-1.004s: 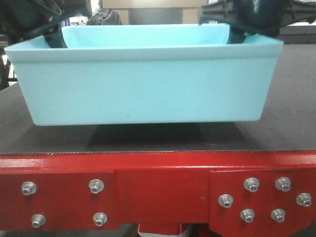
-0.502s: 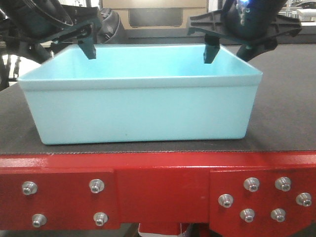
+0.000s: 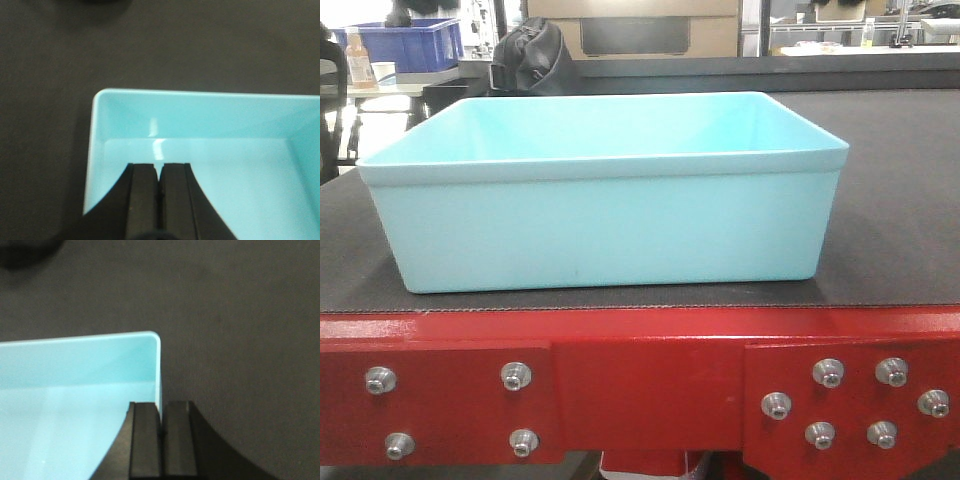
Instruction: Fetch blue bin and place on conveyor start
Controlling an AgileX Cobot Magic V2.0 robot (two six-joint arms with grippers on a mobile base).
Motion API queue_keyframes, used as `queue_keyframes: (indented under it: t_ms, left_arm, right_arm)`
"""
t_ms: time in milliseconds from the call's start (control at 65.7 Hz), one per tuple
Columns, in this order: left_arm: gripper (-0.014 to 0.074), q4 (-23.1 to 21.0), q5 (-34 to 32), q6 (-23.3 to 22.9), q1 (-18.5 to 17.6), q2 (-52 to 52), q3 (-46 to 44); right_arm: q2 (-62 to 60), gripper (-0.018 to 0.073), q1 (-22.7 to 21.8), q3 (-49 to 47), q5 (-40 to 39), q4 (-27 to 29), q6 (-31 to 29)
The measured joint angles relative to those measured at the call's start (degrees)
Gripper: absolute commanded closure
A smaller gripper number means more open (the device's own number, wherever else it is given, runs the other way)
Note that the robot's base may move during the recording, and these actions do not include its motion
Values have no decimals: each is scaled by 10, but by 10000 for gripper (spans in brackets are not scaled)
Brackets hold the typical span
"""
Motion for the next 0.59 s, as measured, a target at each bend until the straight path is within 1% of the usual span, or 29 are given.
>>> queue_keyframes:
  t_ms: [76, 152, 228, 320, 472, 533, 593]
  left_arm:
    - [708, 1, -4, 0, -19, -39, 14]
    - [708, -3, -30, 0, -27, -79, 54]
    - [708, -6, -68, 0, -27, -113, 107]
    - [708, -9, -132, 0, -27, -152, 178]
    - [708, -13, -256, 0, -27, -231, 297]
    - [708, -16, -279, 0, -27, -266, 341]
    - [708, -20, -287, 0, -27, -299, 382]
  right_arm:
    - [-41, 724, 0, 25, -31, 0, -15]
    - [-90, 724, 0, 75, -91, 0, -22]
    - [-132, 724, 1, 129, -133, -1, -27]
    - [-180, 724, 1, 192, -169, -15, -30]
    - [-262, 726, 1, 282, -191, -31, -43]
    - [-299, 726, 1, 318, -194, -33, -52]
    - [-331, 726, 1, 348, -196, -34, -56]
